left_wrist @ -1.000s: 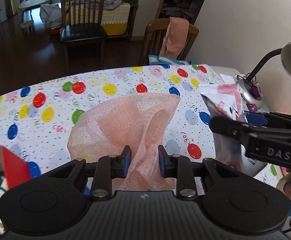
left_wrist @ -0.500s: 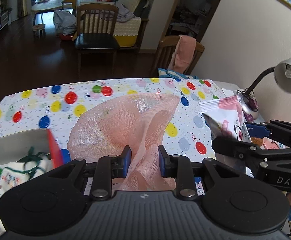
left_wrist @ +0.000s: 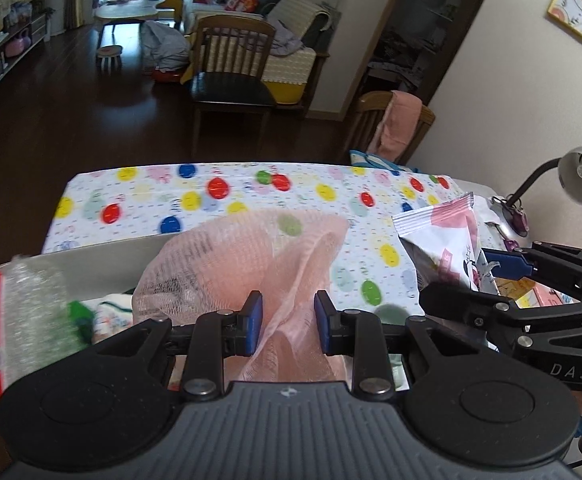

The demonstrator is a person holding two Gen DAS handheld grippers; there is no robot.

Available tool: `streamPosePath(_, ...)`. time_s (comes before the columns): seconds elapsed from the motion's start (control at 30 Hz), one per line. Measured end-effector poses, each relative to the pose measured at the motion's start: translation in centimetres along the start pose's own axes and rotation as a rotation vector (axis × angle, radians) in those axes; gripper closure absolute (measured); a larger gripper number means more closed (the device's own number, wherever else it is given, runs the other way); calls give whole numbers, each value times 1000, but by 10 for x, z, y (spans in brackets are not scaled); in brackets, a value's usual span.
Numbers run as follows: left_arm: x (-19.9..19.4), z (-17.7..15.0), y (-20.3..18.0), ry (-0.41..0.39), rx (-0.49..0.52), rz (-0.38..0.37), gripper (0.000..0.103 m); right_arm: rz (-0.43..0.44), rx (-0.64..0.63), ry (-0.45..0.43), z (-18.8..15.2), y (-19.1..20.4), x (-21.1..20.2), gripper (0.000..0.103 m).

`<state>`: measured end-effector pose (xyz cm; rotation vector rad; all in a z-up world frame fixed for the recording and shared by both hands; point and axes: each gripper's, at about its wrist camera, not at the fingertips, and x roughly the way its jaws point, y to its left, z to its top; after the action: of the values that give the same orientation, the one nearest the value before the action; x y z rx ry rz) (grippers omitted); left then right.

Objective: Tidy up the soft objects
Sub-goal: 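Lift the pink puff and panda packet and carry them toward the shoebox, then lower the pink puff with the left tool while the right tool lowers the packet into the box, open both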

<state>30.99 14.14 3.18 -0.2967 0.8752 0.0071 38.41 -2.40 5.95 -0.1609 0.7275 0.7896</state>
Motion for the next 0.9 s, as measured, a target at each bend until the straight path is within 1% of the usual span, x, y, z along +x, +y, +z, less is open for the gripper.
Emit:
streamPosePath(0.2, -19, -11, 43, -6, -10, 38, 76, 23, -31, 4, 3, 42, 16, 47)
streamPosePath(0.43, -23, -28, 95, 16, -40, 90, 76, 19, -37, 54, -2, 78, 60, 47)
streamPosePath(0.57, -29, -37, 122, 23, -66, 99, 76, 25, -12, 97, -4, 94, 86, 47)
streamPosePath(0.73, -31, -49, 146, 41, -85, 105, 76, 34, 1, 125, -6, 117, 109, 47)
streamPosePath(0.9, -32, -61, 161, 45, -85, 102, 76, 39, -28, 158, -10, 145, 134, 47)
